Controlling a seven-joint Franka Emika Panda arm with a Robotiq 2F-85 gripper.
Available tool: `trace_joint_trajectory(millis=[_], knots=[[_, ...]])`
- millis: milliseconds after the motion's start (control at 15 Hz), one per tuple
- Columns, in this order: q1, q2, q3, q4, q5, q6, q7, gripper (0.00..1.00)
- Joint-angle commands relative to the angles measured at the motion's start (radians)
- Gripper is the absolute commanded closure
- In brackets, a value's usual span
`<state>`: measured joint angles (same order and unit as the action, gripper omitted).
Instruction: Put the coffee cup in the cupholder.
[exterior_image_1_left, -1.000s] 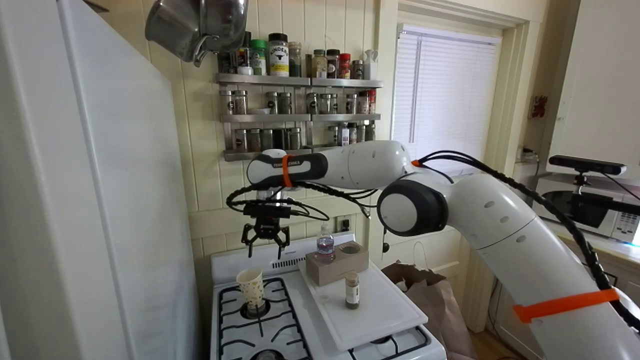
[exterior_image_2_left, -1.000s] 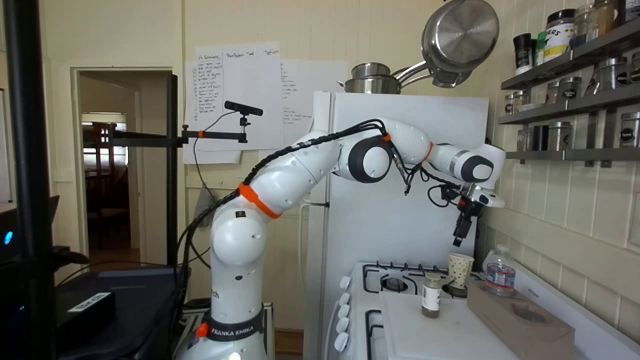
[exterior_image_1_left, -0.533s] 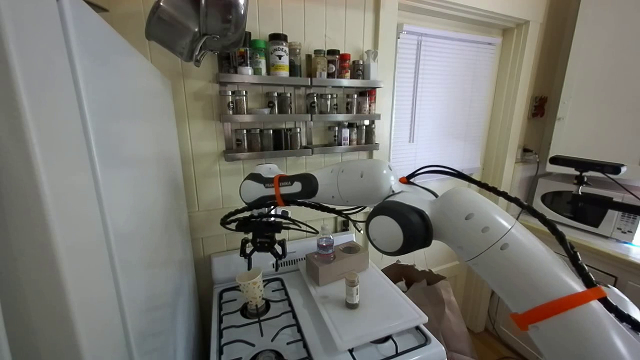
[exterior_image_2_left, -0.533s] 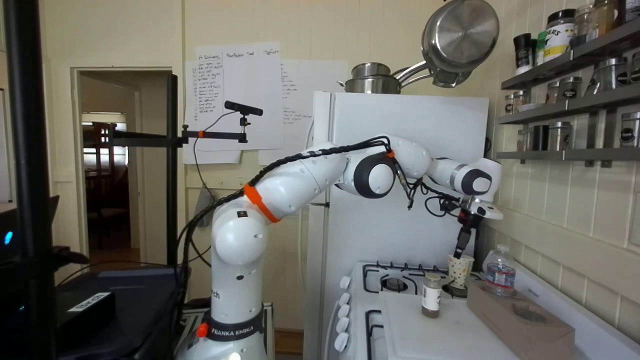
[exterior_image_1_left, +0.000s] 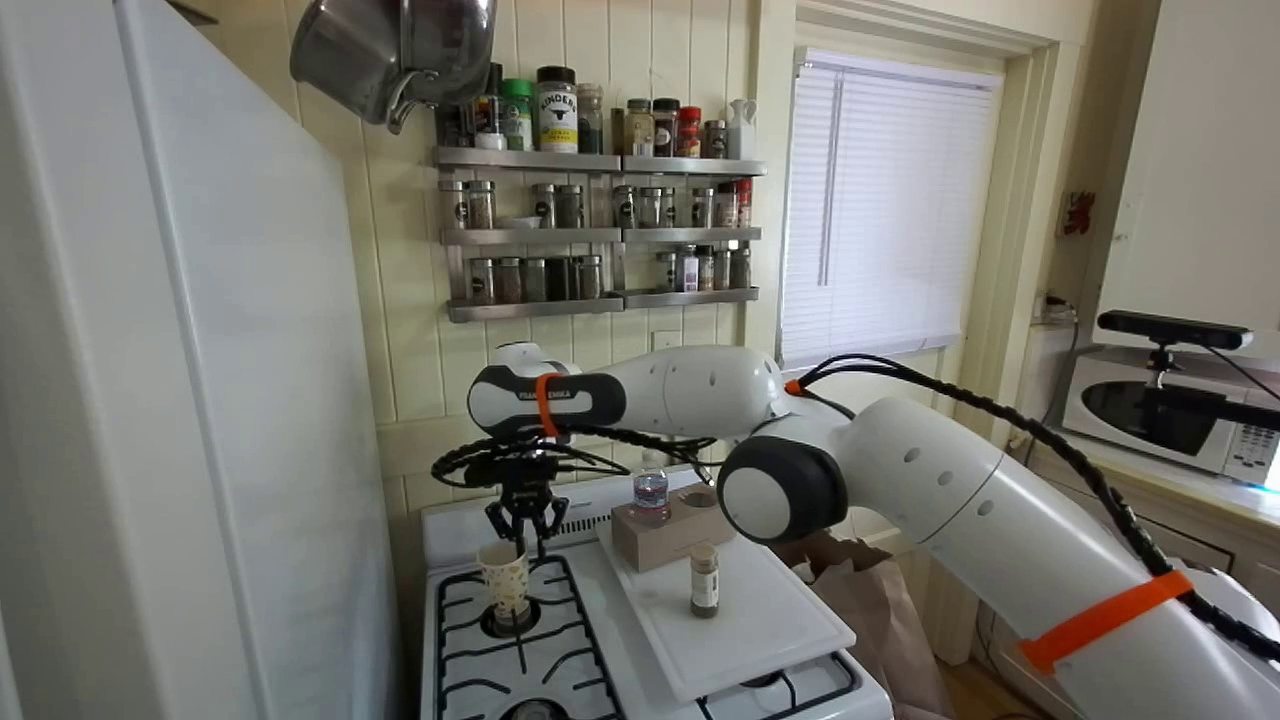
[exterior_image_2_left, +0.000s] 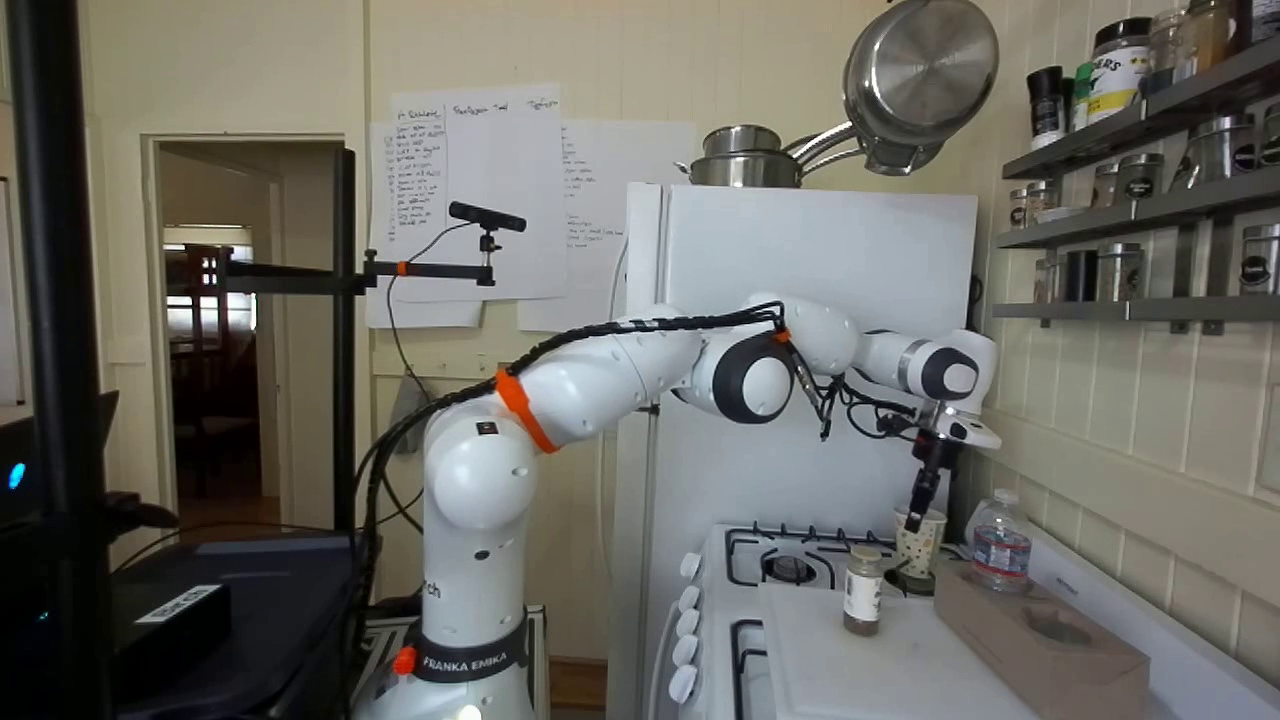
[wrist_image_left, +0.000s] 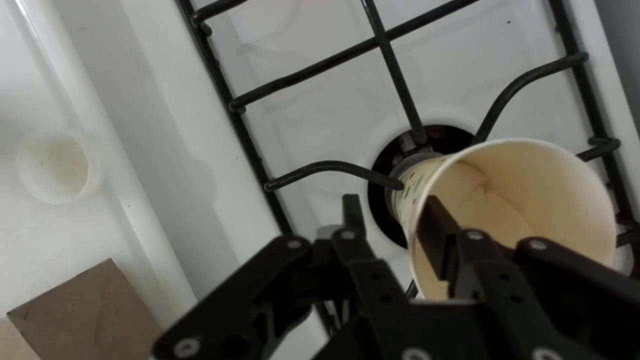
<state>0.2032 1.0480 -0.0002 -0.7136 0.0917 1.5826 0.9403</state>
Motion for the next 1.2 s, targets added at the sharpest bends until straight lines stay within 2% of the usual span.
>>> trace_joint_trajectory(millis=[0,67,600,1133], knots=[[0.02,0.038,-0.014,0.09,-0.021,-0.042,0.035,0.94],[0.022,0.03,-0.015,0.09,-0.022,-0.034,0.041,1.0],[0.024,-0.045,-0.001,0.079,0.002,0.012,0.072,0.99],[-0.052,-0.208,0.048,-0.056,0.107,0.054,0.032,0.99]])
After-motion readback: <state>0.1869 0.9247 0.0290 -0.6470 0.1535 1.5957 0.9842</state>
